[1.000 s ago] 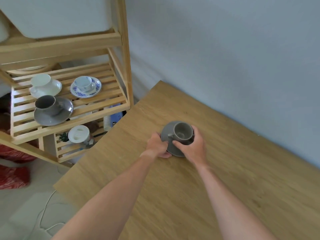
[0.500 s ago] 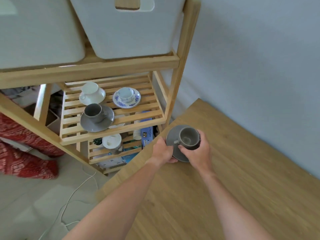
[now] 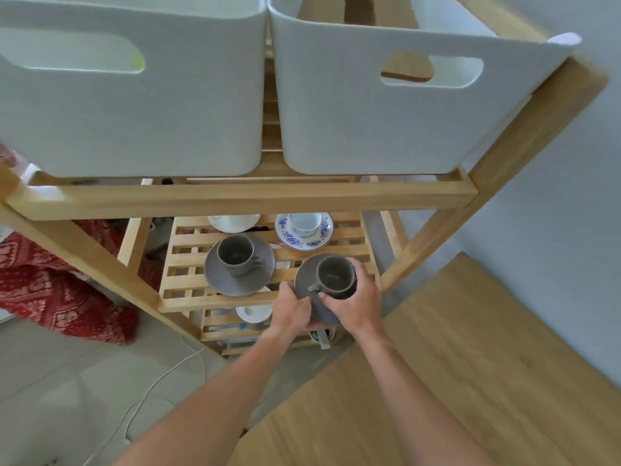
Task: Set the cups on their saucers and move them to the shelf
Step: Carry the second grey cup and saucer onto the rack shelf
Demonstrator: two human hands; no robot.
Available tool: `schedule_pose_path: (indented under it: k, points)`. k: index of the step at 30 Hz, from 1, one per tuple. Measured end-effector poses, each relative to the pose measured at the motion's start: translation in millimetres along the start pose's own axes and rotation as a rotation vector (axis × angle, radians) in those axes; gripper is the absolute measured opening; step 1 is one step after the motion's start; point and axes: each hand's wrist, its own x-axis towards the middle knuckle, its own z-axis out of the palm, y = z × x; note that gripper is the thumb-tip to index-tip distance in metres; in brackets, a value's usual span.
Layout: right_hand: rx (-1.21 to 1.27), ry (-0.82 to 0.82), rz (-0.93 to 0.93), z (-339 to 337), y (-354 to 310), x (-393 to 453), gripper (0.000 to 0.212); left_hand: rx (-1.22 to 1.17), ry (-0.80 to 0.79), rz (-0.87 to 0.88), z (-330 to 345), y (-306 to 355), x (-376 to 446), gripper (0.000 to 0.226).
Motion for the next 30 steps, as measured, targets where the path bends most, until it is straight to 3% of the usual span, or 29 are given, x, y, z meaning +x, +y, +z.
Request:
schedule_pose_path:
  k: [6, 26, 30]
  points:
    - [-0.034, -0.039, 0.022, 25, 5, 14, 0.08, -0.05, 0.007, -0.106, -10, -3, 23, 0.024]
    - [-0.047, -0.059, -0.049, 21, 19, 65, 0.082, 0.093, 0.078, -0.053, 14, 28, 54, 0.032]
    - [-0.038, -0.076, -0.027, 21, 20, 66, 0.084, 0.141, 0.129, -0.024, 17, 33, 57, 0.043]
